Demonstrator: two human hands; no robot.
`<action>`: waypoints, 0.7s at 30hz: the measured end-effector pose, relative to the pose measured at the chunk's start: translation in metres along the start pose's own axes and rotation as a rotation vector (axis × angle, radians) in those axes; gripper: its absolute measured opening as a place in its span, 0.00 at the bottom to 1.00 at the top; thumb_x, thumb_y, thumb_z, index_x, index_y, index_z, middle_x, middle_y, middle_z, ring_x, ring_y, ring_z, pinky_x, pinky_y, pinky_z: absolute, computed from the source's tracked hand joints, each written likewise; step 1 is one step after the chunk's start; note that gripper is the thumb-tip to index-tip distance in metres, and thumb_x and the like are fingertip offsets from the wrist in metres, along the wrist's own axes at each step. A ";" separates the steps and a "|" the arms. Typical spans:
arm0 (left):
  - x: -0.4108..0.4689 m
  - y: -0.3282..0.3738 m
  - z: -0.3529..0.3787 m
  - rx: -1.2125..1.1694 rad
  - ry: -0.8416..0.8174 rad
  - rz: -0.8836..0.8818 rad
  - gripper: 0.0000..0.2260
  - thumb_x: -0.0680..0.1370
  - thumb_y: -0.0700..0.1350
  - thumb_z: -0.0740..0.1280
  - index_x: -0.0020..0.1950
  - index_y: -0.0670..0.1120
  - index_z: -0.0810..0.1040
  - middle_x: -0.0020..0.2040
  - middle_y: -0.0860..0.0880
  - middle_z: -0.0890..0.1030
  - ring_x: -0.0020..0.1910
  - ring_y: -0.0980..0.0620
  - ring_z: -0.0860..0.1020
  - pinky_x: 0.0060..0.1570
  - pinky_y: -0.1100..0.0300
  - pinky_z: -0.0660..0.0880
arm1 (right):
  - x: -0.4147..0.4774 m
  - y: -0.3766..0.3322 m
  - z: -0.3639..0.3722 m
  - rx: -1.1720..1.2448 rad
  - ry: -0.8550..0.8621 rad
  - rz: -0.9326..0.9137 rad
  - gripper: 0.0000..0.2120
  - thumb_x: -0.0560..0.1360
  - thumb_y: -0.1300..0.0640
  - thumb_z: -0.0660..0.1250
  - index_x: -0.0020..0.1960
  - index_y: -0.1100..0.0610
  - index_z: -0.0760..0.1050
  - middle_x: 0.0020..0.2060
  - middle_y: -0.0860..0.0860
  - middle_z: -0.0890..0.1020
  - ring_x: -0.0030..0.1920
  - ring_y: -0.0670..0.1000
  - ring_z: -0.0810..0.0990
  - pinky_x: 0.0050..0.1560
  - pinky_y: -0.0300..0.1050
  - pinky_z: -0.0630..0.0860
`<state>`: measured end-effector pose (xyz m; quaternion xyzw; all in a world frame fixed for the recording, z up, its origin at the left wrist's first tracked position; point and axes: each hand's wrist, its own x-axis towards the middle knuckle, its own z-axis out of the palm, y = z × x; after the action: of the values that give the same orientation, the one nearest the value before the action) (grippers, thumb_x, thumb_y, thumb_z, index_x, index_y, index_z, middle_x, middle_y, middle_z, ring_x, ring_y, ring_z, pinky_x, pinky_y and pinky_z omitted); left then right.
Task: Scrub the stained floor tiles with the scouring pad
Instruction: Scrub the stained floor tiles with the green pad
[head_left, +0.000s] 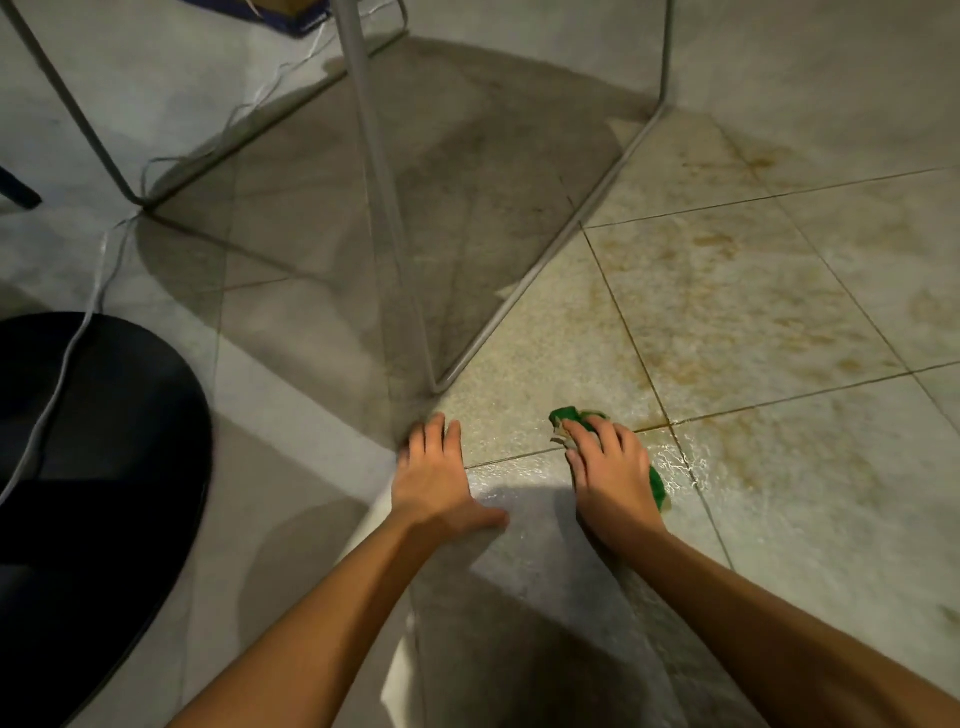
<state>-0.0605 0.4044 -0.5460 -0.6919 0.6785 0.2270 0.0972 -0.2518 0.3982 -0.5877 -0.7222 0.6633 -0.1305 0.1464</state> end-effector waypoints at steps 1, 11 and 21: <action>-0.001 0.002 0.001 -0.022 0.006 0.007 0.54 0.65 0.67 0.69 0.77 0.45 0.43 0.77 0.47 0.47 0.75 0.45 0.48 0.74 0.52 0.51 | -0.009 0.000 0.000 -0.028 0.018 -0.006 0.17 0.77 0.60 0.63 0.65 0.58 0.71 0.62 0.58 0.74 0.61 0.61 0.69 0.61 0.59 0.64; -0.002 0.025 0.013 -0.118 0.046 0.035 0.53 0.64 0.69 0.69 0.77 0.45 0.46 0.77 0.48 0.47 0.76 0.47 0.46 0.75 0.54 0.49 | -0.003 -0.015 0.013 -0.053 0.095 -0.205 0.18 0.67 0.64 0.71 0.56 0.59 0.78 0.52 0.57 0.80 0.51 0.59 0.78 0.49 0.57 0.77; 0.001 0.034 0.020 0.040 0.064 0.021 0.54 0.64 0.74 0.62 0.77 0.45 0.44 0.78 0.46 0.45 0.76 0.44 0.46 0.74 0.51 0.47 | -0.021 0.020 0.001 0.013 0.168 0.113 0.17 0.74 0.59 0.59 0.61 0.59 0.74 0.57 0.59 0.78 0.58 0.62 0.73 0.58 0.60 0.68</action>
<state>-0.0979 0.4098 -0.5580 -0.6896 0.6928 0.1921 0.0871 -0.2719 0.4173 -0.5964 -0.6692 0.7120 -0.1865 0.1020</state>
